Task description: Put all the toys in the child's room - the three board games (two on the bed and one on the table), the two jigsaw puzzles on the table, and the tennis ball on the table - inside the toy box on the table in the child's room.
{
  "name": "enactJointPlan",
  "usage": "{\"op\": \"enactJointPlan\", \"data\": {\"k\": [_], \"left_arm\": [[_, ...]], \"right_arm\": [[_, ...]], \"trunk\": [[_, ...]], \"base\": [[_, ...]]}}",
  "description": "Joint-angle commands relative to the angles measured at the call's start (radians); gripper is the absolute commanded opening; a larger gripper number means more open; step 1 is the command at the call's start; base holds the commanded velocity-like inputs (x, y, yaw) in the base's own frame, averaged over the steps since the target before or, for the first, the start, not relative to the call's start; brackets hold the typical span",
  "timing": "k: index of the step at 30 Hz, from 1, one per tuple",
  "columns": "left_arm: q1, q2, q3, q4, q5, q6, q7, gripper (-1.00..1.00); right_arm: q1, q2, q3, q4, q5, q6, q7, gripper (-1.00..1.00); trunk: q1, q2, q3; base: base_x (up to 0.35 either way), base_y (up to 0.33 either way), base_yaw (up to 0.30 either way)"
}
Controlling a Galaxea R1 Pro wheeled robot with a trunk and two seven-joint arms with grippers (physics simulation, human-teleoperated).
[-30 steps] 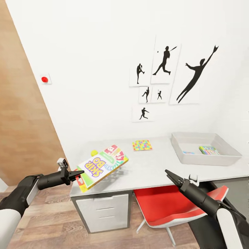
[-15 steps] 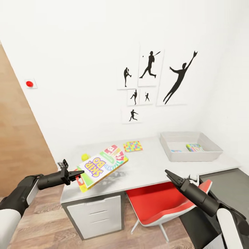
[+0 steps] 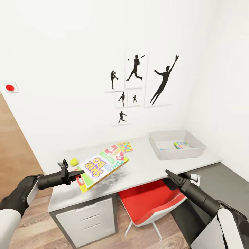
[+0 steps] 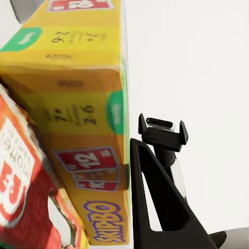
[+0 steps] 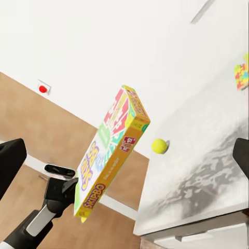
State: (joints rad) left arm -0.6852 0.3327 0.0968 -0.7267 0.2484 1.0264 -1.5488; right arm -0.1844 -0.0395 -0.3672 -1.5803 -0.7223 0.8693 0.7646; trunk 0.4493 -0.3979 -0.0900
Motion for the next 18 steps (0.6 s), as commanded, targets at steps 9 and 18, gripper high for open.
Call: {"op": "enactJointPlan", "data": {"k": [9, 18], "left_arm": [[-0.001, 0.0, 0.0, 0.0, 0.0, 0.011, -0.003, -1.0], [-0.001, 0.0, 0.0, 0.0, 0.0, 0.01, -0.002, -1.0]], "right_arm": [[-0.001, 0.001, -0.001, 0.0, 0.0, 0.005, 0.002, 1.0], [-0.001, 0.001, -0.001, 0.0, 0.0, 0.005, 0.002, 1.0]], "trunk": [[0.001, -0.002, 0.009], [0.001, -0.002, 0.019]], "base": [[0.0, 0.0, -0.21], [0.0, 0.0, -0.21]]}}
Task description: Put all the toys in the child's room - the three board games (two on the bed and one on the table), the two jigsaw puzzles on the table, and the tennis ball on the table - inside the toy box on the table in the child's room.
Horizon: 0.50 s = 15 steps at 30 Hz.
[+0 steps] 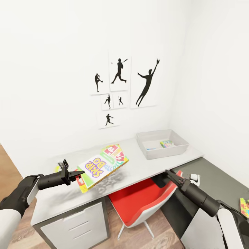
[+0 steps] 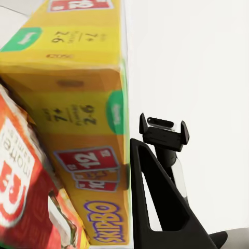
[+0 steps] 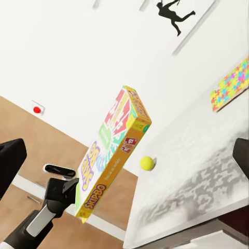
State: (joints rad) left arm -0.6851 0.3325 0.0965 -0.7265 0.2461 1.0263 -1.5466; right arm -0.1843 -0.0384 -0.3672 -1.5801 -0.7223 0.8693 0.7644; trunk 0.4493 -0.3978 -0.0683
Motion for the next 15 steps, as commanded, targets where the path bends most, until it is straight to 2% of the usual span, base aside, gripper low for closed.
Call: {"op": "enactJointPlan", "data": {"k": [1, 8, 15], "left_arm": [[-0.001, 0.0, 0.0, -0.001, 0.002, 0.01, -0.004, -1.0], [-0.001, 0.0, 0.0, -0.001, 0.002, 0.009, -0.003, -1.0], [-0.001, 0.0, 0.0, -0.001, 0.002, 0.009, 0.0, -1.0]], "right_arm": [[-0.001, 0.0, -0.001, 0.0, 0.0, 0.005, 0.003, 1.0], [-0.001, 0.0, -0.001, 0.0, 0.0, 0.005, 0.003, 1.0], [-0.001, 0.0, -0.001, 0.0, 0.0, 0.004, 0.003, 1.0]], "trunk": [[0.001, -0.002, -0.001], [0.001, -0.002, 0.006], [0.001, -0.002, 0.007]], "base": [[0.0, 0.0, -0.21], [0.0, 0.0, -0.196], [0.0, 0.0, -0.038]]}}
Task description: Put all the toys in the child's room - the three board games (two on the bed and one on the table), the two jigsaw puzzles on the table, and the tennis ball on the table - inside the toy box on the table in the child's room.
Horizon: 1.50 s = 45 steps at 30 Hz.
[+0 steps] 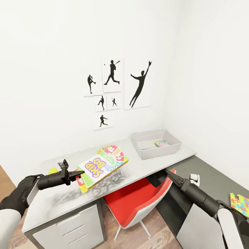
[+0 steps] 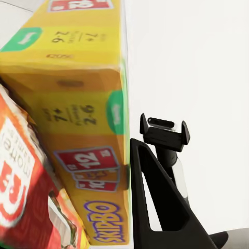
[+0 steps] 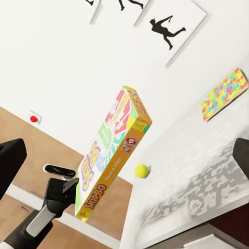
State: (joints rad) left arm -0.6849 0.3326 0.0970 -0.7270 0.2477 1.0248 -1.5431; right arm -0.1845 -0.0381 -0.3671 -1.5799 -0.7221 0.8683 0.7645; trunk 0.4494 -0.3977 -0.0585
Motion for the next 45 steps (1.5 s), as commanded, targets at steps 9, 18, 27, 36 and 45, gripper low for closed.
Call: {"op": "enactJointPlan", "data": {"k": [9, 18, 27, 36, 45], "left_arm": [[-0.001, -0.001, 0.0, 0.0, 0.001, 0.011, -0.003, -1.0], [-0.001, 0.0, 0.0, 0.0, 0.001, 0.011, -0.004, -1.0], [-0.001, 0.0, 0.0, 0.0, 0.001, 0.01, -0.004, -1.0], [-0.001, 0.0, 0.0, 0.0, 0.001, 0.009, -0.004, -1.0], [-0.001, -0.003, 0.0, 0.0, 0.002, 0.009, -0.004, -1.0]], "right_arm": [[-0.001, 0.0, -0.001, 0.0, 0.0, 0.006, 0.002, 1.0], [-0.001, 0.001, -0.002, 0.0, 0.0, 0.005, 0.002, 1.0], [-0.001, 0.0, -0.005, 0.002, 0.0, 0.002, -0.003, 1.0], [-0.002, -0.004, -0.011, -0.001, 0.0, 0.006, -0.016, 1.0], [-0.047, -0.037, -0.027, -0.003, 0.002, 0.159, -0.153, 1.0]], "trunk": [[0.001, -0.002, 0.004], [0.001, -0.002, 0.01], [0.001, -0.002, 0.011], [0.001, -0.002, 0.011], [0.001, -0.002, 0.011]], "base": [[0.0, 0.0, -0.107], [0.0, 0.0, -0.161], [0.0, 0.0, -0.006], [0.0, 0.0, 0.0], [0.0, 0.0, 0.0]]}}
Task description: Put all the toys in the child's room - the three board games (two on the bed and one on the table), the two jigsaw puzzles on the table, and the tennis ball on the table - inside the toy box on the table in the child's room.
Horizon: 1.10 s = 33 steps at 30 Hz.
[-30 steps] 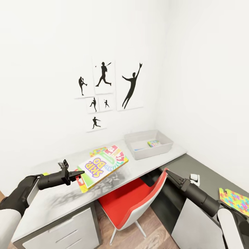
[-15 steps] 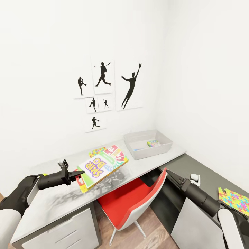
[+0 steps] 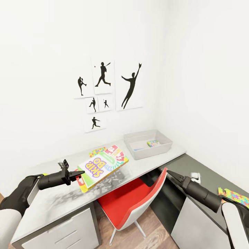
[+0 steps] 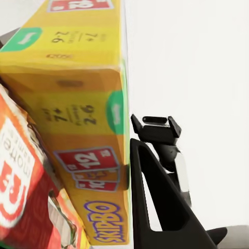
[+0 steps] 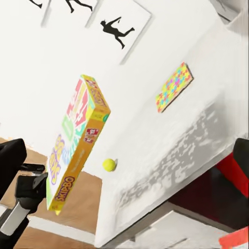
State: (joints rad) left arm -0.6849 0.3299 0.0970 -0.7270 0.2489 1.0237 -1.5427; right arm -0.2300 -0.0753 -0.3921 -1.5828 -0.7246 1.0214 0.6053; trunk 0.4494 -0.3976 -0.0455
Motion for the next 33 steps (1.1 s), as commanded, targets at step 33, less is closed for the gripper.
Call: {"op": "enactJointPlan", "data": {"k": [33], "left_arm": [[-0.001, -0.009, 0.0, -0.008, 0.002, 0.011, 0.081, -1.0]], "right_arm": [[-0.009, -0.034, -0.002, 0.007, -0.118, 0.026, -0.271, 1.0]], "trunk": [[0.001, -0.002, -0.002]], "base": [[0.0, 0.0, 0.0]]}}
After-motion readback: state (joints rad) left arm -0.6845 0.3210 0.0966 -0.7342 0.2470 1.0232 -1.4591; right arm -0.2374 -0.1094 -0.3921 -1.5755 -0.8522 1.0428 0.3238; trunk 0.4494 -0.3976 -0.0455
